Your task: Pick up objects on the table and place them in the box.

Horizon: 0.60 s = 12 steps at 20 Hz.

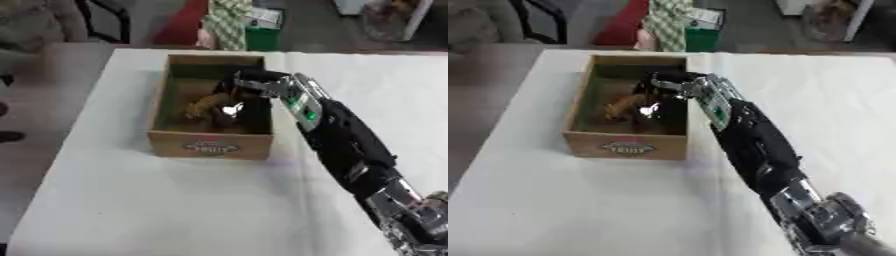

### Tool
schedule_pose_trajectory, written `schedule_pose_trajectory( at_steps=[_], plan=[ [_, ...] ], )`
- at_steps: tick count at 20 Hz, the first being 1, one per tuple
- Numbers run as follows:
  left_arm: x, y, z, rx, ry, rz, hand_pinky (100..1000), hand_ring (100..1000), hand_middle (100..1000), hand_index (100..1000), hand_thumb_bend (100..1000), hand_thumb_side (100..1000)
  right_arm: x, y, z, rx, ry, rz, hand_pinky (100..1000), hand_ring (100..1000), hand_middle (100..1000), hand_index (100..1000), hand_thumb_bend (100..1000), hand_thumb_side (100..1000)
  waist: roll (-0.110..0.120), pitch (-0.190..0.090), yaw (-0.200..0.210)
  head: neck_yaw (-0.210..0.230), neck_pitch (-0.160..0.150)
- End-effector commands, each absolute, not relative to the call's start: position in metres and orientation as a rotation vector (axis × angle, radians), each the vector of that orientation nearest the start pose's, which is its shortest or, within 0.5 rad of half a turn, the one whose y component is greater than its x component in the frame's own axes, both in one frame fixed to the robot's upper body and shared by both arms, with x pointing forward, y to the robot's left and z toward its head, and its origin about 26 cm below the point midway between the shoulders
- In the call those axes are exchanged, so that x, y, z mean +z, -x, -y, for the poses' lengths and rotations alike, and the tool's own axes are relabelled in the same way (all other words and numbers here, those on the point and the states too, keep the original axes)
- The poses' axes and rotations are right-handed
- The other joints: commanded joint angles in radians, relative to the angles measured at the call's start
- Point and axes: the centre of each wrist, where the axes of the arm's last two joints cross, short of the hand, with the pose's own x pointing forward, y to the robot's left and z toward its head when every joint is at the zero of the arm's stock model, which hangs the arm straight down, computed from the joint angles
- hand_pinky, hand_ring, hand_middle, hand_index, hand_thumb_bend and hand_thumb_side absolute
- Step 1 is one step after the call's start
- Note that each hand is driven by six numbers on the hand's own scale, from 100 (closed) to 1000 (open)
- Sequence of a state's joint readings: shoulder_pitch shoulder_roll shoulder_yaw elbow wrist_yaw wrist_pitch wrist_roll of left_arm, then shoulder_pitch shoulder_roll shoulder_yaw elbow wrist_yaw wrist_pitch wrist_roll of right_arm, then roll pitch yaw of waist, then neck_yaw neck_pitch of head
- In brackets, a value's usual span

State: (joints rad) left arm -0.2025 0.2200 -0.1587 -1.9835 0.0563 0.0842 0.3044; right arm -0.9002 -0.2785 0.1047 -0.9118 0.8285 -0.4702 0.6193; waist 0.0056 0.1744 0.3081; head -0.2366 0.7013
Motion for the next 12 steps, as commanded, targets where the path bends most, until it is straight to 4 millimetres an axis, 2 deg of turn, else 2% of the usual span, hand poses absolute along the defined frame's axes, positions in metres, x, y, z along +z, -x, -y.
schedule_pose_trajectory(
  at_steps=[1, 2, 3, 5, 12],
  plan=[
    [0.159, -0.287, -0.214, -0.042, -0.089, 2.111, 571, 779, 617, 630, 100, 757, 0.164, -0.477, 0.227, 1.902, 0.412, 1.406, 788, 859, 829, 920, 149, 803, 0.003, -0.012, -0.002, 0.004, -0.007],
    [0.159, -0.287, -0.214, -0.041, -0.091, 2.111, 572, 779, 617, 630, 100, 757, 0.166, -0.476, 0.228, 1.930, 0.411, 1.384, 800, 872, 843, 929, 203, 825, 0.002, -0.013, -0.004, 0.006, -0.008],
    [0.159, -0.287, -0.214, -0.040, -0.092, 2.111, 572, 779, 617, 630, 100, 757, 0.169, -0.476, 0.229, 1.952, 0.411, 1.367, 800, 872, 844, 929, 197, 831, 0.002, -0.013, -0.005, 0.007, -0.008],
    [0.159, -0.287, -0.215, -0.041, -0.094, 2.111, 572, 779, 617, 630, 100, 757, 0.176, -0.475, 0.232, 1.994, 0.421, 1.344, 813, 888, 862, 940, 270, 866, 0.001, -0.014, -0.009, 0.010, -0.007],
    [0.158, -0.287, -0.216, -0.039, -0.107, 2.110, 572, 780, 617, 630, 100, 757, 0.207, -0.464, 0.244, 2.028, 0.500, 1.427, 835, 915, 892, 953, 330, 841, -0.002, -0.016, -0.026, 0.023, -0.009]
  ],
)
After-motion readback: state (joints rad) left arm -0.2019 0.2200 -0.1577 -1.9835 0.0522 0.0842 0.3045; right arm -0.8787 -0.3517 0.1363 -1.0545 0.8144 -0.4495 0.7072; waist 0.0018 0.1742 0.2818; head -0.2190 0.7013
